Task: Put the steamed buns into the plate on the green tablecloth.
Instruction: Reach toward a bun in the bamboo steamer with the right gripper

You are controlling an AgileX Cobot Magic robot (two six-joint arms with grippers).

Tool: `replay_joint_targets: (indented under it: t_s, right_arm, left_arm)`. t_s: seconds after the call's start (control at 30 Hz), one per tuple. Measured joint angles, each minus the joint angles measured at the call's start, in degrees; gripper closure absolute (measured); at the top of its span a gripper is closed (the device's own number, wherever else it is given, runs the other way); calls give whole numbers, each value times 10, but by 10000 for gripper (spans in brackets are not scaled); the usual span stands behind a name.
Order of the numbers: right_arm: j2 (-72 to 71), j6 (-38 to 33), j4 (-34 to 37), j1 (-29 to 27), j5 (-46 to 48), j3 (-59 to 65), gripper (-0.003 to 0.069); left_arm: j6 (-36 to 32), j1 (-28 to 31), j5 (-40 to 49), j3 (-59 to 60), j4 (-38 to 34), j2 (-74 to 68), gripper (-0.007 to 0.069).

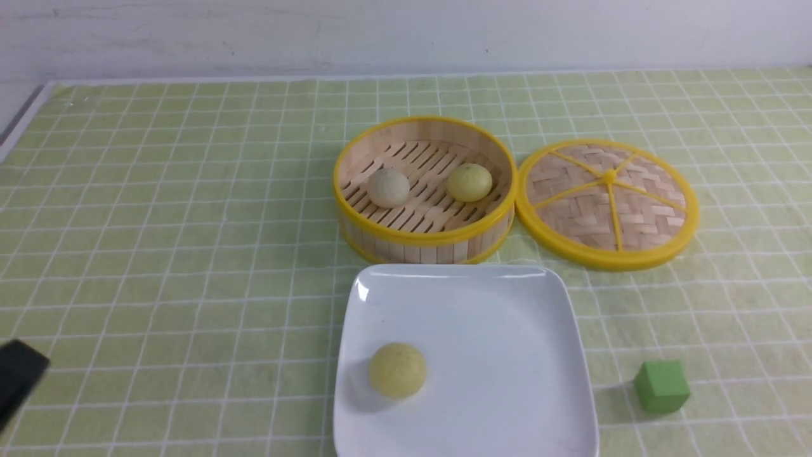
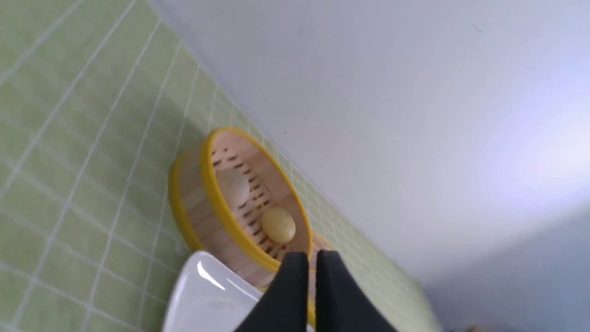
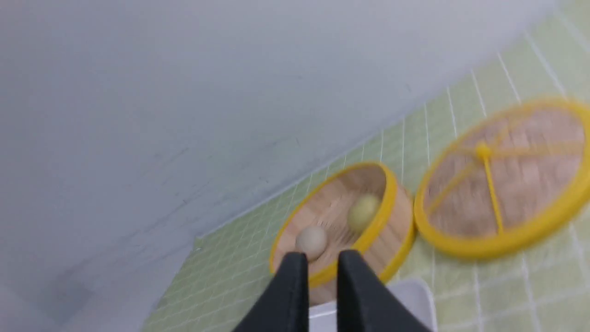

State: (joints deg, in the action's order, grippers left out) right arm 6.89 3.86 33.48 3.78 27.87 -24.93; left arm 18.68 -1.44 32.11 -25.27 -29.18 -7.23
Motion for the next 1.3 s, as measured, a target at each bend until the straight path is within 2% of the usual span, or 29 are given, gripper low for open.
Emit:
replay_joint_targets:
  t_s: [0.03, 0.1, 0.23, 0.33, 0.4, 0.5, 0.53, 0.57, 0.7, 0.83, 0.87, 0.93, 1.03, 1.13, 1.23, 1.3]
  right_arm:
    - [52, -16, -36, 0, 41, -57, 643]
    - [128, -21, -94, 0, 119, -115, 670]
    - [296, 13, -200, 0, 303, -166, 664]
    - [405, -8, -189, 4, 351, -167, 654]
    - [438, -39, -160, 13, 351, -167, 648]
    - [524, -141, -48, 62, 311, -181, 623]
    - [550, -160, -30, 79, 299, -191, 615]
    - [561, -163, -27, 83, 296, -194, 611]
    - [674, -184, -21, 154, 257, -276, 543]
    - [781, -186, -53, 203, 230, -373, 424]
    - [786, -186, -56, 205, 229, -373, 417]
    - [859, -186, -97, 216, 198, -448, 332]
    - [938, -183, -141, 217, 157, -542, 260]
    - [1010, -160, -181, 217, 123, -620, 226]
    - [1088, -110, -241, 217, 105, -730, 216]
    - [1110, -94, -258, 217, 104, -759, 216]
  left_arm:
    - [-7, 0, 41, -44, 29, -48, 620]
    - [-13, 0, 132, -101, 70, -138, 622]
    - [-37, 0, 269, -148, 132, -296, 622]
    - [-62, 0, 281, -151, 145, -380, 622]
    - [-77, 0, 274, -151, 140, -407, 622]
    - [-119, 0, 238, -152, 108, -455, 615]
    - [-126, 0, 230, -152, 100, -462, 613]
    - [-128, 0, 230, -153, 99, -463, 613]
    - [-142, 0, 213, -153, 88, -471, 605]
    - [-143, 0, 209, -153, 88, -471, 592]
    - [-143, 0, 209, -153, 88, -471, 590]
    - [-144, 0, 207, -153, 88, -471, 578]
    - [-143, 0, 206, -153, 84, -471, 560]
    - [-143, 0, 206, -153, 84, -471, 544]
    - [-143, 0, 205, -153, 84, -471, 517]
    - [-143, 0, 203, -153, 84, -471, 508]
